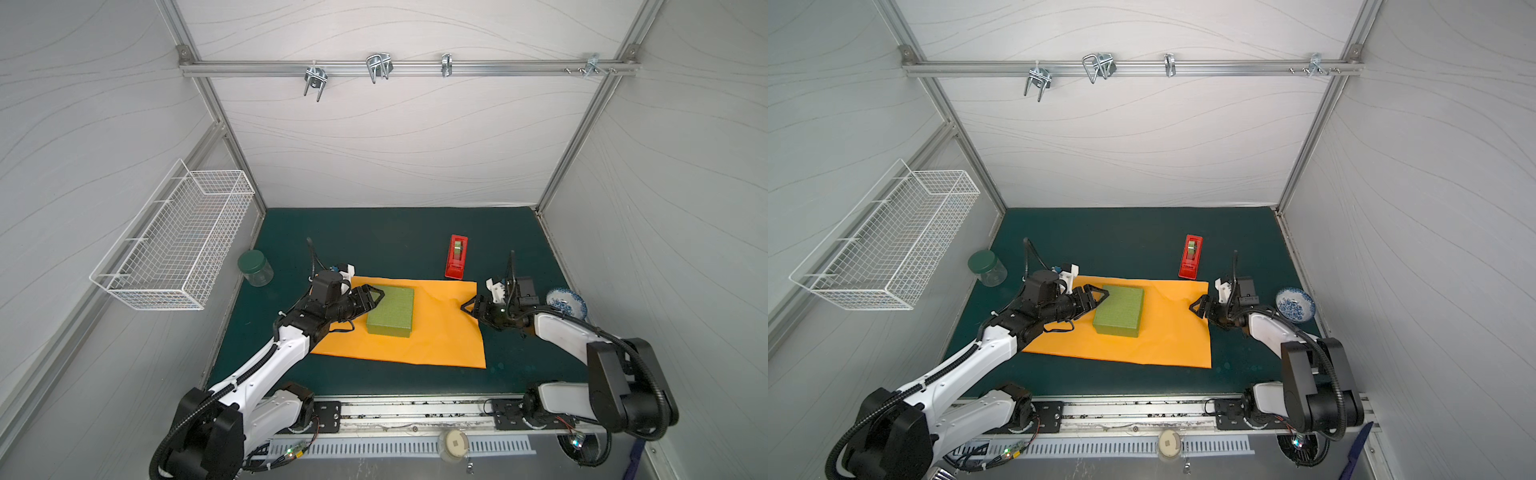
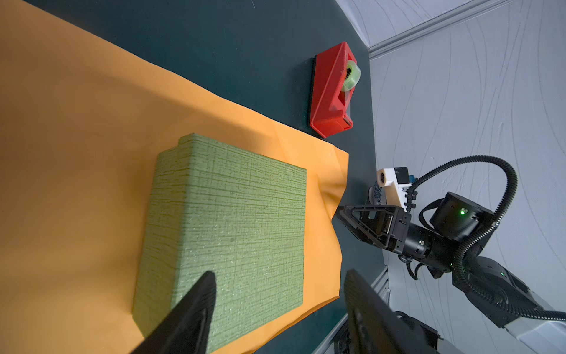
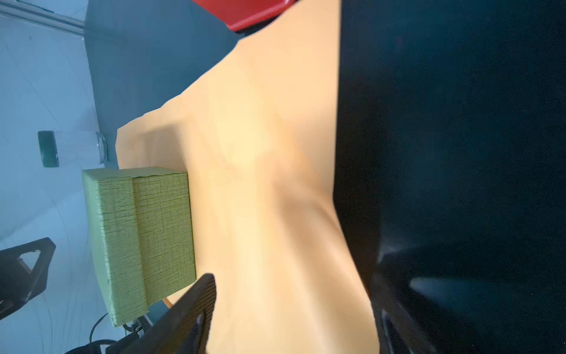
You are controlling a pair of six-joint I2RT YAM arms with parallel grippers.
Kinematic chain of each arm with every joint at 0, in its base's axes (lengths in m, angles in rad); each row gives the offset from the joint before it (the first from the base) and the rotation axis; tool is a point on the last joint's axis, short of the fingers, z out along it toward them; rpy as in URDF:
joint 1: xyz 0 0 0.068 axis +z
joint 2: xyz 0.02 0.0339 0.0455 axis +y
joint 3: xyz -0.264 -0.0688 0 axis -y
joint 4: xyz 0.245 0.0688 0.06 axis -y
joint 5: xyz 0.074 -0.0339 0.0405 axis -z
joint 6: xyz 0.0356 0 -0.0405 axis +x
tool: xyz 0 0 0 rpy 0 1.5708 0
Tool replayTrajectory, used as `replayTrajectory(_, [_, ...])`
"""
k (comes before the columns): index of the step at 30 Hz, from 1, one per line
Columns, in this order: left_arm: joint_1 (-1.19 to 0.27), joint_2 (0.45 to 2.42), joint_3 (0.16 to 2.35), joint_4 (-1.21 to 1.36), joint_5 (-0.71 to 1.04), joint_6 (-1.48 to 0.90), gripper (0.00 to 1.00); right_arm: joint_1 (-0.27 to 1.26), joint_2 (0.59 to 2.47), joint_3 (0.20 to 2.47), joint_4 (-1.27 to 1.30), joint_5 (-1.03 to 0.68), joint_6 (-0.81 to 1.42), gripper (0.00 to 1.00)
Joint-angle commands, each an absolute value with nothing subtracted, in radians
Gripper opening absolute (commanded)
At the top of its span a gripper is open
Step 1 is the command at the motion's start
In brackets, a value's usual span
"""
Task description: Wrap the gift box in paper
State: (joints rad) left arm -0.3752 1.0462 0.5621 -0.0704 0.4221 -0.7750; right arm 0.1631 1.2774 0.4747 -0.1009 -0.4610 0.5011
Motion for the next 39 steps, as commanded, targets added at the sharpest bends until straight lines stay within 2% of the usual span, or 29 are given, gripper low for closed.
replayTrajectory(1, [-0.379,1.064,0.587,-0.076,0.375,-0.754,0.68,0.158,1.212,0.463,-0.203,-0.376,0.550,0.81])
replayTrajectory(4, [-0.392,1.122,0.637,-0.076,0.438,-0.725,0.64,0.164,1.156,0.450,-0.270,-0.322,0.569,0.83])
replayTrajectory(8, [-0.502,1.231,0.754,-0.156,0.416,-0.665,0.60,0.181,1.093,0.430,-0.343,-0.272,0.589,0.84])
replayTrajectory(13, [-0.526,1.312,0.742,-0.072,0.405,-0.717,0.58,0.247,1.086,0.400,-0.371,-0.267,0.616,0.84])
replayTrajectory(18, [-0.526,1.319,0.713,-0.061,0.382,-0.715,0.58,0.311,1.115,0.372,-0.343,-0.345,0.621,0.84])
replayTrajectory(29, [-0.526,1.333,0.590,-0.005,0.355,-0.731,0.57,0.291,1.092,0.361,-0.226,-0.534,0.559,0.84])
replayTrajectory(39, [-0.525,1.330,0.561,0.003,0.344,-0.729,0.56,0.229,0.945,0.267,-0.083,-0.638,0.586,0.84])
